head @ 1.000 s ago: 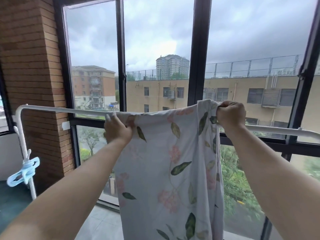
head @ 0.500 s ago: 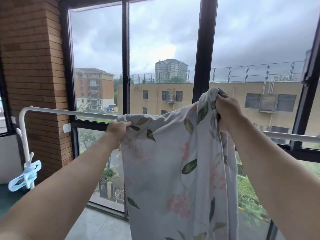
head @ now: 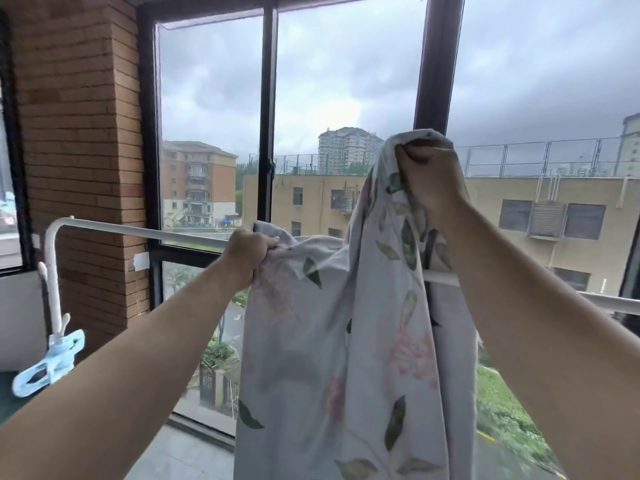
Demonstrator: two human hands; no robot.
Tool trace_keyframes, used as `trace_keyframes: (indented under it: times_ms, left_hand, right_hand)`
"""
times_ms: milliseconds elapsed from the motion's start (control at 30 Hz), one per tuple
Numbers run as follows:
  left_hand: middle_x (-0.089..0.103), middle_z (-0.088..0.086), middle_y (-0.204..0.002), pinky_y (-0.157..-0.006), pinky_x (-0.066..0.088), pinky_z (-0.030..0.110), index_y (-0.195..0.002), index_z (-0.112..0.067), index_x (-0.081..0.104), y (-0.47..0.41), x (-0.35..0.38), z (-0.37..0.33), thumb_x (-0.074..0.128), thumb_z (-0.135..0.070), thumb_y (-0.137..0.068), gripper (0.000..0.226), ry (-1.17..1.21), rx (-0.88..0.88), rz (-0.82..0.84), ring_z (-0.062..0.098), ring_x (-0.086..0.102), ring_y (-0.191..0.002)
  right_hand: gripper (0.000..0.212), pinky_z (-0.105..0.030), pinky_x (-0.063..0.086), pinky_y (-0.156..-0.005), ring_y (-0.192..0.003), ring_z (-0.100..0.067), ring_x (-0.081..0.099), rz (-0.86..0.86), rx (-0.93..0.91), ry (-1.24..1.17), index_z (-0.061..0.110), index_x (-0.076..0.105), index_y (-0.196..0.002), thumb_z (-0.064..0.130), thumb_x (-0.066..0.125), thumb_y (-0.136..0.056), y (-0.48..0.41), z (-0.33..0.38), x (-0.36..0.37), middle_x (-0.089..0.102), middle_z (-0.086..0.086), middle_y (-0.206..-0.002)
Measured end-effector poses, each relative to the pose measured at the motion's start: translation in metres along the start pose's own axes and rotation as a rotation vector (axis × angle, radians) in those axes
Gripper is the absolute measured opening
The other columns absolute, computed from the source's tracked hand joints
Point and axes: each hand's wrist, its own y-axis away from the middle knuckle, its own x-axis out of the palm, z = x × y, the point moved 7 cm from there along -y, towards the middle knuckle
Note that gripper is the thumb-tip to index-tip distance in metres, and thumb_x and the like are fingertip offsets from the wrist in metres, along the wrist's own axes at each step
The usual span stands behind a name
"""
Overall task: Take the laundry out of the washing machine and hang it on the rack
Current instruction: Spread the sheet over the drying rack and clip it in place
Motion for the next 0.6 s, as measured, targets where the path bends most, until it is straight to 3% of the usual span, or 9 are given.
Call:
trace_keyframes:
  times_ms: [67, 133, 167, 233, 300, 400, 500, 533, 600]
  left_hand:
    - [0.066, 0.021, -0.106, -0.074, 0.060, 0.042, -0.110, -0.004, 0.060, -0.008, -0.008, -0.004, 0.056, 0.002, -0.090, 0.021, 0.013, -0.001, -0.014, 0.035, 0.069, -0.095]
    - [0.066, 0.022, -0.113, -0.086, 0.058, 0.049, -0.114, -0.004, 0.060, -0.019, -0.021, -0.010, 0.057, 0.001, -0.090, 0.024, 0.017, 0.009, -0.048, 0.038, 0.068, -0.102]
    - [0.067, 0.021, -0.113, -0.086, 0.058, 0.048, -0.112, -0.006, 0.061, -0.022, -0.028, -0.014, 0.058, -0.002, -0.089, 0.024, 0.016, 0.023, -0.071, 0.037, 0.068, -0.102]
    - [0.072, 0.017, -0.102, -0.070, 0.061, 0.037, -0.107, -0.006, 0.066, -0.026, -0.039, -0.020, 0.066, -0.015, -0.085, 0.024, 0.008, 0.054, -0.083, 0.031, 0.072, -0.090]
    - [0.073, 0.008, -0.076, -0.054, 0.056, 0.026, -0.102, -0.004, 0.072, -0.021, -0.036, -0.023, 0.071, -0.047, -0.083, 0.048, 0.003, 0.028, 0.017, 0.021, 0.072, -0.066]
    - [0.073, 0.006, -0.071, -0.066, 0.056, 0.027, -0.093, -0.019, 0.080, -0.016, -0.028, -0.023, 0.060, -0.085, -0.063, 0.076, -0.094, 0.021, 0.110, 0.022, 0.071, -0.073]
    - [0.073, 0.020, -0.093, -0.083, 0.056, 0.040, -0.099, -0.023, 0.073, -0.005, -0.013, -0.029, 0.054, -0.094, -0.055, 0.086, -0.256, 0.097, 0.113, 0.034, 0.070, -0.089]
    - [0.074, 0.016, -0.097, -0.082, 0.058, 0.040, -0.103, -0.023, 0.071, -0.001, -0.006, -0.031, 0.054, -0.095, -0.053, 0.089, -0.319, 0.116, 0.129, 0.032, 0.072, -0.090]
    - [0.077, -0.004, -0.089, -0.069, 0.060, 0.029, -0.096, -0.033, 0.072, 0.006, 0.007, -0.034, 0.064, -0.087, -0.056, 0.068, -0.437, 0.169, 0.172, 0.016, 0.074, -0.083]
  right_hand:
    - [0.018, -0.007, 0.046, -0.062, -0.065, 0.017, 0.060, 0.025, -0.012, -0.040, 0.016, 0.080, -0.097, 0.029, 0.068, -0.093, -0.009, 0.003, 0.018, 0.067, 0.030, -0.069]
    - [0.015, -0.012, 0.052, -0.061, -0.065, 0.013, 0.062, 0.053, -0.006, -0.077, 0.030, 0.080, -0.083, 0.037, 0.069, -0.090, -0.017, 0.004, 0.036, 0.068, 0.031, -0.069]
    - [0.020, -0.019, 0.053, -0.063, -0.063, 0.009, 0.062, 0.068, -0.015, -0.088, 0.033, 0.079, -0.073, 0.040, 0.068, -0.088, -0.019, 0.007, 0.046, 0.071, 0.025, -0.070]
    - [0.023, -0.025, 0.054, -0.059, -0.058, 0.005, 0.061, 0.108, -0.040, -0.113, 0.032, 0.078, -0.069, 0.044, 0.068, -0.085, -0.020, 0.011, 0.066, 0.073, 0.012, -0.069]
    - [0.023, -0.015, 0.048, -0.050, -0.053, 0.007, 0.060, 0.165, -0.051, -0.106, 0.030, 0.079, -0.072, 0.045, 0.069, -0.087, -0.018, 0.012, 0.086, 0.072, 0.012, -0.064]
    - [0.027, -0.012, 0.048, -0.053, -0.055, 0.005, 0.062, 0.291, -0.060, -0.025, 0.033, 0.077, -0.068, 0.051, 0.069, -0.087, -0.010, 0.006, 0.122, 0.072, 0.012, -0.062]
    - [0.021, -0.004, 0.046, -0.062, -0.068, 0.008, 0.063, 0.396, -0.055, 0.060, 0.045, 0.069, -0.065, 0.055, 0.070, -0.084, -0.005, 0.005, 0.154, 0.071, 0.023, -0.071]
    - [0.021, -0.002, 0.044, -0.062, -0.070, 0.010, 0.061, 0.418, -0.059, 0.082, 0.047, 0.068, -0.064, 0.056, 0.071, -0.083, -0.003, 0.008, 0.163, 0.071, 0.025, -0.074]
    - [0.021, -0.003, 0.046, -0.068, -0.071, 0.012, 0.058, 0.492, -0.087, 0.127, 0.047, 0.069, -0.063, 0.054, 0.072, -0.083, -0.001, 0.014, 0.181, 0.071, 0.025, -0.078]
